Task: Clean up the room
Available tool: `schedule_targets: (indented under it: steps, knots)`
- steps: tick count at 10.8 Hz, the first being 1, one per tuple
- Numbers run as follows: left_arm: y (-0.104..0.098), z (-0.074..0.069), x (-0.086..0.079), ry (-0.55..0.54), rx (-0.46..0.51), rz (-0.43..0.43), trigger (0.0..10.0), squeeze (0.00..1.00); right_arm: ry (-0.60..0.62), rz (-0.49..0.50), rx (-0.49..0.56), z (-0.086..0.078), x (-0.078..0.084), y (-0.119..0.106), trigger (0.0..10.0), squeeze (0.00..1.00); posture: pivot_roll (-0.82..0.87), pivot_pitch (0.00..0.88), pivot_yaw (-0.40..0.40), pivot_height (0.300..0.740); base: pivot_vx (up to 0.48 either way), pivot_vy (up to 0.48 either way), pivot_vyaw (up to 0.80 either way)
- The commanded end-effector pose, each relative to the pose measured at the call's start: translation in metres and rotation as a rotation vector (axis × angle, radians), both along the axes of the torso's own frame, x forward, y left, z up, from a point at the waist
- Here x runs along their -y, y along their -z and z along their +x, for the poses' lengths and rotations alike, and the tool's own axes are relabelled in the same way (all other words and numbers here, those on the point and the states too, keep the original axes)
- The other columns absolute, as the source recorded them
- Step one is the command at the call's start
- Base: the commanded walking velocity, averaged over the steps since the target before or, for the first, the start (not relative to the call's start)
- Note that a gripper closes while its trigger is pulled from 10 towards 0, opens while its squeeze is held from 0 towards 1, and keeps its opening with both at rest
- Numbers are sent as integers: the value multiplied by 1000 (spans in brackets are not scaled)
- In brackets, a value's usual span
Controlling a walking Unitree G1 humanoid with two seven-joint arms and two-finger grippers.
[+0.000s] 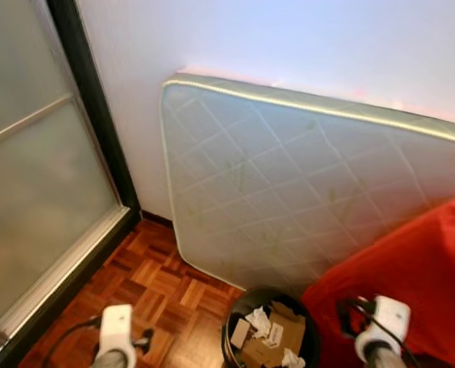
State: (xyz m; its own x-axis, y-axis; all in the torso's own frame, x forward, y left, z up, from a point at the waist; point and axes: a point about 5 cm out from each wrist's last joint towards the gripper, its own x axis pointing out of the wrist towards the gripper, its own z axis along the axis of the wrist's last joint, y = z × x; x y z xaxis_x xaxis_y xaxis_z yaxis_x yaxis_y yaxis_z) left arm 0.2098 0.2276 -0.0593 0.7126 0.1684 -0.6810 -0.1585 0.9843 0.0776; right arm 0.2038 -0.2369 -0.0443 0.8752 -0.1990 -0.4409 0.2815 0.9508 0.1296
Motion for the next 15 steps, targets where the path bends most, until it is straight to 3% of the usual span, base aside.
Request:
schedule_targets:
  steps: [1, 3, 4, 5, 7, 9, 10, 12, 15]
  knots:
    - [1, -4, -5, -10, -3, 11, 10000, 0, 38, -46, 90, -9, 21, -10, 10000, 0, 161, 1, -51, 740, 0, 0, 0]
    - [1, -7, -9, -10, -7, 20, 10000, 0, 100, -118, 133, -48, 47, -13, 10000, 0, 155, 14, -54, 740, 0, 0, 0]
    - [2, -8, -9, -11, -7, 21, 10000, 0, 96, -122, 158, -61, 50, -16, 10000, 0, 153, 19, -67, 740, 0, 0, 0]
    - [2, -8, -8, -14, -1, 19, 10000, 0, 116, -117, 184, -66, 53, -19, 10000, 0, 154, 24, -80, 740, 0, 0, 0]
    - [2, -8, -4, -20, 8, 10, 10000, 0, 127, -123, 84, -75, 55, -7, 10000, 0, 170, 25, -86, 740, 0, 0, 0]
    - [4, -10, -3, -18, -3, 6, 10000, 0, 188, -28, -91, -76, 50, 14, 10000, 0, 146, 30, -66, 740, 0, 0, 0]
    - [7, -13, 1, -12, -19, 0, 10000, 0, 92, 17, -267, -74, 34, 30, 10000, 0, 162, 35, -45, 740, 0, 0, 0]
    - [8, -15, -1, -19, -30, 2, 10000, 0, 97, 31, -407, -77, 28, 40, 10000, 0, 168, 38, -30, 740, 0, 0, 0]
    - [10, -18, 1, -14, -44, 7, 10000, 0, -74, 46, -443, -54, -3, 42, 10000, 0, 165, 33, -36, 740, 0, 0, 0]
